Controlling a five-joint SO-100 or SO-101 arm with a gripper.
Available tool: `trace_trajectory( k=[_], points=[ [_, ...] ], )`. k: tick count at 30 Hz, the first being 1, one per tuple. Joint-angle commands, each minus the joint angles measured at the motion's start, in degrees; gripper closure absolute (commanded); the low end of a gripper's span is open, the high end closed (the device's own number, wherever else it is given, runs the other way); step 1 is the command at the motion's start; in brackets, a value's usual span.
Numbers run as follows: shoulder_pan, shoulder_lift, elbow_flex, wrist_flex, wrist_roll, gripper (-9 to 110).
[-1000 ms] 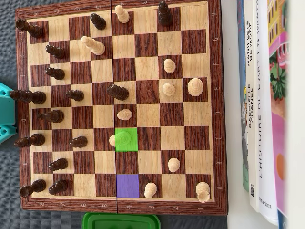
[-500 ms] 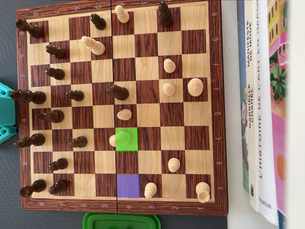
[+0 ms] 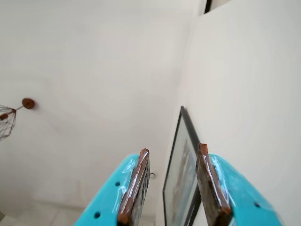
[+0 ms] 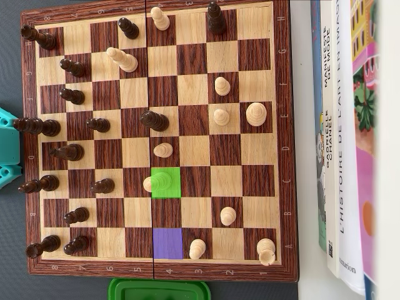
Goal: Play chess
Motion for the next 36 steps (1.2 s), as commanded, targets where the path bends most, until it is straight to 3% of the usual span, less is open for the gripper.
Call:
trace_trajectory(
  k=[1,19,36],
  points=[
    [0.00,-0.53,1.14,-2.64,0.35,86],
    [0.00,-0.53,1.14,-11.69,-0.09,86],
    [0.09,-0.53,1.14,-11.95,0.26,86]
  ],
)
